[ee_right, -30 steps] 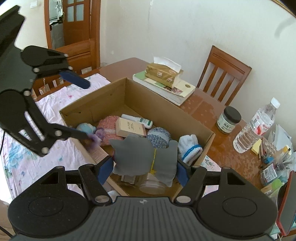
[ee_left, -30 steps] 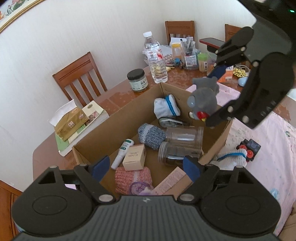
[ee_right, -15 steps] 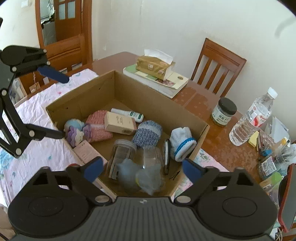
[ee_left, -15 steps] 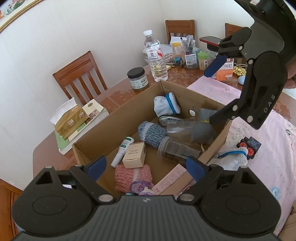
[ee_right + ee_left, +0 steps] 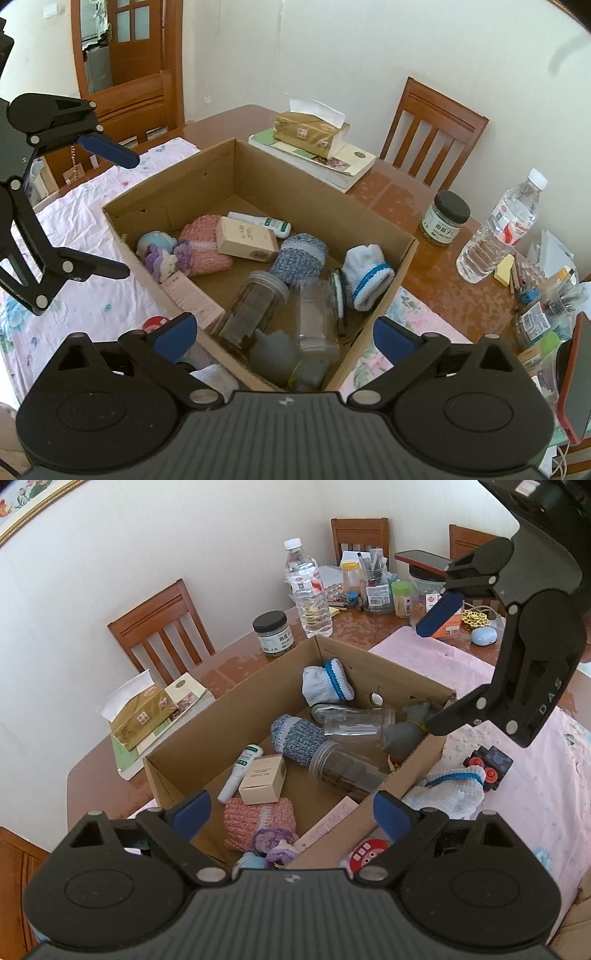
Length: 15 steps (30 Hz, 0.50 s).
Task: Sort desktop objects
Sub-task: 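Move both tools back toward the red toy car and black wheeled block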
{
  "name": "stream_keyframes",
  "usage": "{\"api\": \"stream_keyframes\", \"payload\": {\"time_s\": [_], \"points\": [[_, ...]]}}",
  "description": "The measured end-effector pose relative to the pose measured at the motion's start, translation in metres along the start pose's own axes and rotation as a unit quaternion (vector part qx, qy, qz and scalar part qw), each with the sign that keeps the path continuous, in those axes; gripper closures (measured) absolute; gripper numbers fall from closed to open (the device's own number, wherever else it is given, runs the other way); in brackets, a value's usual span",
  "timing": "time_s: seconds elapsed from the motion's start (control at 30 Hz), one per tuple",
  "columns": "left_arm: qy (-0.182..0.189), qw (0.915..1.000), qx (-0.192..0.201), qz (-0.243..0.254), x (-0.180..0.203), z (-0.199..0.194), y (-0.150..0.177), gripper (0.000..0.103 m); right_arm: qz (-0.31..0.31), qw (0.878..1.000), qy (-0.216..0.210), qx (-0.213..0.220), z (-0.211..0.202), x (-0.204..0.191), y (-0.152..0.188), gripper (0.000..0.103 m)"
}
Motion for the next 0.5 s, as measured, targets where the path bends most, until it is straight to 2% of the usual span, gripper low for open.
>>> {"api": "stream_keyframes", "payload": {"time_s": [0.17, 0.5], "points": [[0.004, 1.0, 0.0, 0.004, 0.007, -0.007, 0.0, 0.008, 0.002, 1.0, 0.019, 0.01, -0.007, -0.004, 0.005, 0.0], [0.008, 0.9999, 0.007, -0.009, 0.024, -0.023, 0.002, 0.008, -0.011, 0.999, 0.019, 0.025, -0.028, -0.012, 0.021, 0.0]]}}
Point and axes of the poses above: each gripper's, at about its wrist camera, not at the fingertips, and z roughly the way its jaws point, x to its right, y to its underside, the point moved 2 cm from there along z, roughly the way its jaws point, and after that the axes turned 13 degrees about z, right-handed, at the moved point
